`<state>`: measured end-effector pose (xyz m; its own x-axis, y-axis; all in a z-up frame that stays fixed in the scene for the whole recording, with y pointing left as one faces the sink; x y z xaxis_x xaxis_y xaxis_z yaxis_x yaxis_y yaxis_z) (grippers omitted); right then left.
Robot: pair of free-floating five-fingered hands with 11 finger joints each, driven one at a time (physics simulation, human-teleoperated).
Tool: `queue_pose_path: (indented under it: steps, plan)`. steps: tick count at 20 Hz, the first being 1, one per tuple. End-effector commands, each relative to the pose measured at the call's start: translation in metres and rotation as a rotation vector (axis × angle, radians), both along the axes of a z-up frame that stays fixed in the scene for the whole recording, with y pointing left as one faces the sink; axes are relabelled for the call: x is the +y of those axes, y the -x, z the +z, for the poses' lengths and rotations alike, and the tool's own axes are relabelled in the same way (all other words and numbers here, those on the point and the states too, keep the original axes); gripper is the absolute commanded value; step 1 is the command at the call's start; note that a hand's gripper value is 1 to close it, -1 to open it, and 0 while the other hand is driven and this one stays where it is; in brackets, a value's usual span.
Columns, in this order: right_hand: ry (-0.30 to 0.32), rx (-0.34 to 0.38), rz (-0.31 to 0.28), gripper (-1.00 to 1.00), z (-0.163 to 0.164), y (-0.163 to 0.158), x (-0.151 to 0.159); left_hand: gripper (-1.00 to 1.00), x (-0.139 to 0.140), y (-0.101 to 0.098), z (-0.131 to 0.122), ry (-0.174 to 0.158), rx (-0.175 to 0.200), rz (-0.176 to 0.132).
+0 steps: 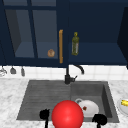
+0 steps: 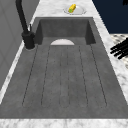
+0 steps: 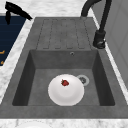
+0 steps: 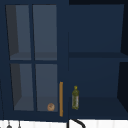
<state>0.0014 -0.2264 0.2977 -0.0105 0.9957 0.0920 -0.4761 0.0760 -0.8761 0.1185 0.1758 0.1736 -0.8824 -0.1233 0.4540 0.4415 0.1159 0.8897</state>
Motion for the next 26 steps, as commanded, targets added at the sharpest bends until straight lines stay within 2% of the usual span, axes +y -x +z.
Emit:
queue_pose_path:
  steps: [1, 5, 7, 12, 15, 16, 18, 21, 22, 23, 25, 26]
  plan:
    - [0.0, 0.0, 0.0, 0.0, 0.0, 0.0, 0.0, -1.0, 0.001, 0.0, 0.0, 0.0, 0.001, 0.001]
    - [0.0, 0.0, 0.0, 0.0, 0.0, 0.0, 0.0, -1.0, 0.008, 0.0, 0.0, 0.0, 0.0, -0.001]
    - [0.0, 0.0, 0.0, 0.0, 0.0, 0.0, 0.0, -1.0, 0.019, 0.0, 0.001, 0.021, 0.0, -0.004]
    - [0.0, 0.0, 0.0, 0.0, 0.0, 0.0, 0.0, -1.0, 0.042, -0.006, 0.009, 0.02, -0.01, -0.049]
    - [0.0, 0.0, 0.0, 0.0, 0.0, 0.0, 0.0, -1.0, 0.051, -0.014, 0.019, 0.02, -0.011, -0.051]
    - [0.0, 0.0, 0.0, 0.0, 0.0, 0.0, 0.0, -1.0, 0.055, -0.017, 0.023, 0.024, 0.001, -0.052]
    - [0.0, 0.0, 0.0, 0.0, 0.0, 0.0, 0.0, -1.0, 0.056, -0.025, 0.035, 0.04, 0.006, -0.044]
    - [0.0, 0.0, 0.0, 0.0, 0.0, 0.0, 0.0, -1.0, 0.059, -0.031, 0.039, 0.028, 0.011, -0.018]
    - [0.0, 0.0, 0.0, 0.0, 0.0, 0.0, 0.0, -1.0, 0.062, -0.034, 0.033, 0.024, 0.028, -0.006]
    - [0.0, 0.0, 0.0, 0.0, 0.0, 0.0, 0.0, -1.0, 0.059, -0.032, 0.034, 0.014, 0.009, -0.012]
    - [0.0, 0.0, 0.0, 0.0, 0.0, 0.0, 0.0, -1.0, 0.06, -0.03, 0.035, 0.014, 0.0, -0.009]
    - [0.0, 0.0, 0.0, -1.0, 0.0, -0.001, 0.0, 0.0, 0.06, -0.03, 0.035, 0.013, 0.0, -0.006]
